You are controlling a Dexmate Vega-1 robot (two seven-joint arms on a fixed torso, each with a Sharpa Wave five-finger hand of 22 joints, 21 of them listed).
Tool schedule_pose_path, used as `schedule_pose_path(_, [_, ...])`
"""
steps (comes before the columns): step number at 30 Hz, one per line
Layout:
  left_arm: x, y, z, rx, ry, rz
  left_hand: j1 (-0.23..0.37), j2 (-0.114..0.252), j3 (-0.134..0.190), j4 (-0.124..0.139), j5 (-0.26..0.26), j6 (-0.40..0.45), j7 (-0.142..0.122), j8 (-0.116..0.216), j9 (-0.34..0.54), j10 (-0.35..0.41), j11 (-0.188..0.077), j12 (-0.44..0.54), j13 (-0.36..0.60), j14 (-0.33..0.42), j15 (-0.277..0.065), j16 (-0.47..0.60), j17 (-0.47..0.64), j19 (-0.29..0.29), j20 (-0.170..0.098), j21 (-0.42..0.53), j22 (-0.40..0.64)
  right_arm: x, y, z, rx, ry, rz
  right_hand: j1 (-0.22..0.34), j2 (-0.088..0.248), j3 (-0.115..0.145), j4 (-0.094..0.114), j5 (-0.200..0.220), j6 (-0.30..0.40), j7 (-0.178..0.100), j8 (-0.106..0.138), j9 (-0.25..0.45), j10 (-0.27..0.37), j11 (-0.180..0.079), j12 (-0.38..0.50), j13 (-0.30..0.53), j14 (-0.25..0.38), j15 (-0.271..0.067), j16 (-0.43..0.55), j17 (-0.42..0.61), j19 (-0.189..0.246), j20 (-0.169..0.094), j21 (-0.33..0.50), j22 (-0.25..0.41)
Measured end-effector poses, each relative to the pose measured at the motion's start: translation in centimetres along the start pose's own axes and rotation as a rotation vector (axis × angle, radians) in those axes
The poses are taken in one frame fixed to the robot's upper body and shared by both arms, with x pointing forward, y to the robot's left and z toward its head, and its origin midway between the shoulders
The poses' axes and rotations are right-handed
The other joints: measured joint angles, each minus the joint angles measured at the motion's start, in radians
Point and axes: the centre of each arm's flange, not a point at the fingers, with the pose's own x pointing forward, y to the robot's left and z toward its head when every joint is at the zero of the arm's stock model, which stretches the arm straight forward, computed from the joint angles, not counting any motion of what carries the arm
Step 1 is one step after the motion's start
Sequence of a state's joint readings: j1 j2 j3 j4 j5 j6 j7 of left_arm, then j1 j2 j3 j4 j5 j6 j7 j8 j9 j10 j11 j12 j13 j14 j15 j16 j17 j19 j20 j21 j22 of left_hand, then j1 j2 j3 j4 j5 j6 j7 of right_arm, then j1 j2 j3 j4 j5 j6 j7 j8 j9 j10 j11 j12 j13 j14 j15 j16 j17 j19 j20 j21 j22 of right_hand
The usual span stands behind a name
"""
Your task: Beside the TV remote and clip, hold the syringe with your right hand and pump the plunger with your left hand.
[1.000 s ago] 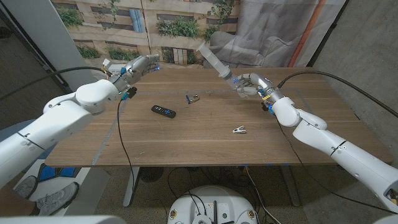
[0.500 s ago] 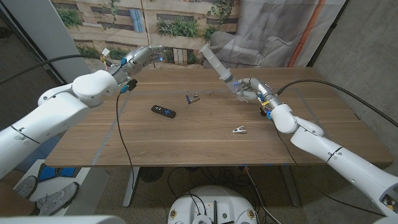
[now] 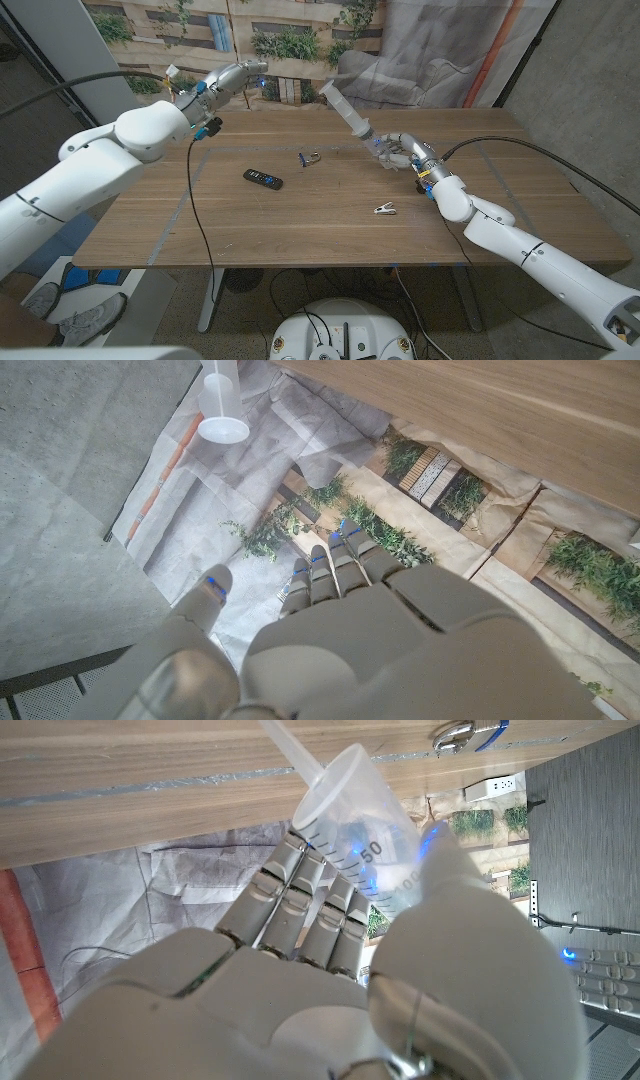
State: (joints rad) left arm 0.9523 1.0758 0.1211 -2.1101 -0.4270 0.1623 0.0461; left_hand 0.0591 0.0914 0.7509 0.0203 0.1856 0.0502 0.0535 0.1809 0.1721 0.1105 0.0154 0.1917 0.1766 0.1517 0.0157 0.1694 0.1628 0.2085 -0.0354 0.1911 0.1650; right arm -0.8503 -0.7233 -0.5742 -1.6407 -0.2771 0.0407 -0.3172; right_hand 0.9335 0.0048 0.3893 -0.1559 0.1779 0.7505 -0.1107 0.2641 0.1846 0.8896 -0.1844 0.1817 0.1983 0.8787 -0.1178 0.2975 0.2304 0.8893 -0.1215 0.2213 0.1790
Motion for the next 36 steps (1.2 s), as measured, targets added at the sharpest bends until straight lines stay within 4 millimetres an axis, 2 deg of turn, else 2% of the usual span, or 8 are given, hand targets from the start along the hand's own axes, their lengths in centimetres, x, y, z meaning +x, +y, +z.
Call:
schedule_pose_path(23, [0.9, -0.7, 2.3, 0.166, -0.137, -0.04, 0.0, 0.0, 0.001, -0.023, 0.0, 0.02, -0.005, 0.005, 0.0, -0.002, -0.016, 0.0, 0.0, -0.018, -0.018, 0.0, 0.0, -0.028, -0.004, -0.01, 0.0, -0.5, 1.3, 0.4, 0.0, -0.018, 0.011, 0.0, 0.0, 0.0, 0.0, 0.0, 0.0, 0.0, -0.005, -0.001, 0.0, 0.0, 0.003, -0.001, -0.005, 0.005, -0.005, 0.014, -0.008, 0.005, 0.0, 0.0])
schedule_pose_path(36, [1.5, -2.0, 3.2, 0.272, -0.189, -0.066, 0.0, 0.0, -0.004, -0.018, -0.005, 0.021, 0.004, 0.003, 0.0, -0.011, -0.035, -0.001, 0.0, -0.038, -0.038, 0.0, 0.003, -0.074, 0.001, -0.014, 0.0, -0.6, 1.6, 0.8, 0.038, -0.024, 0.015, 0.0, 0.0, 0.0, 0.0, -0.001, 0.0, 0.0, -0.009, 0.0, 0.0, 0.0, 0.003, 0.0, -0.009, 0.002, -0.005, 0.015, -0.008, 0.005, 0.0, 0.0])
